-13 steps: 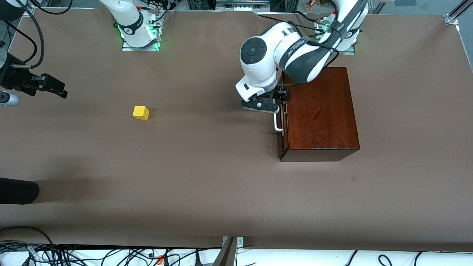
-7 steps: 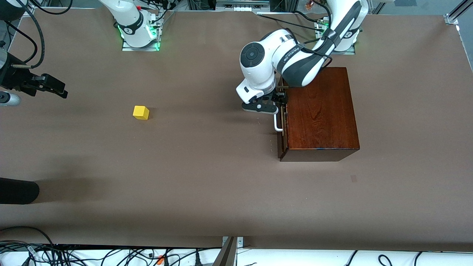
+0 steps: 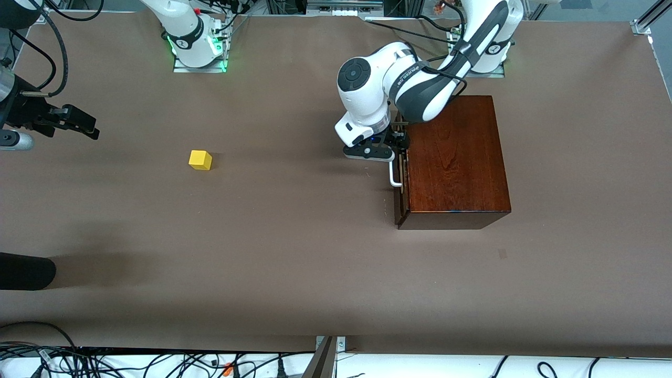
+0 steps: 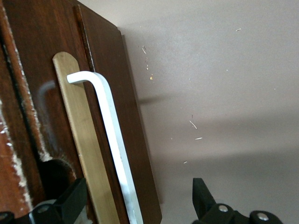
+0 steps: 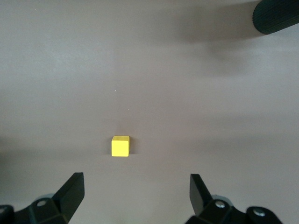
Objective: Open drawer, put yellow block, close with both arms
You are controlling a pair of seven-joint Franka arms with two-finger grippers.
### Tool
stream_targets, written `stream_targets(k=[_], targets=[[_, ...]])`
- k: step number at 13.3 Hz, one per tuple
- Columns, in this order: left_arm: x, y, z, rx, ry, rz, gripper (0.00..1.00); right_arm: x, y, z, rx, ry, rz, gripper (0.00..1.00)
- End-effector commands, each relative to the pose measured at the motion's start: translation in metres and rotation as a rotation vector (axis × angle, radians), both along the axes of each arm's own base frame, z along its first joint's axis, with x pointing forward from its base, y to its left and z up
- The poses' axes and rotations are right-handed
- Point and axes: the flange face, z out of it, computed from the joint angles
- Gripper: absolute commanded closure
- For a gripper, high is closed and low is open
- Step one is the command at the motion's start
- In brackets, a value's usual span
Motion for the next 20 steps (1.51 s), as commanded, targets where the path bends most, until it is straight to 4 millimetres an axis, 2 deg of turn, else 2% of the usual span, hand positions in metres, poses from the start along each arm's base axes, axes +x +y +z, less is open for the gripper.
stream_targets(k=[1,4,8,10,15,20], targets=[[0.001,0.000,-0.010,0.014,-0.024,-0.003,0.00,0.000,0.002,0.003,-0.005,-0.001,-0.005,0.00],[0.005,0.003,-0.012,0.027,-0.053,-0.024,0.00,0.000,0.003,0.002,-0.002,0.001,-0.005,0.00],[-0.001,0.002,-0.028,0.046,-0.054,0.002,0.00,0.000,0.002,0.002,-0.002,0.002,-0.006,0.00],[-0.001,0.001,-0.029,0.045,-0.053,0.004,0.00,0.000,0.002,0.001,0.000,0.005,-0.007,0.00],[-0.003,-0.001,-0.028,0.046,-0.054,0.002,0.00,0.000,0.002,0.001,0.000,0.007,-0.007,0.00],[0.000,-0.002,-0.013,0.086,-0.132,-0.057,0.00,0.000,0.002,0.001,0.000,0.007,-0.007,0.00]])
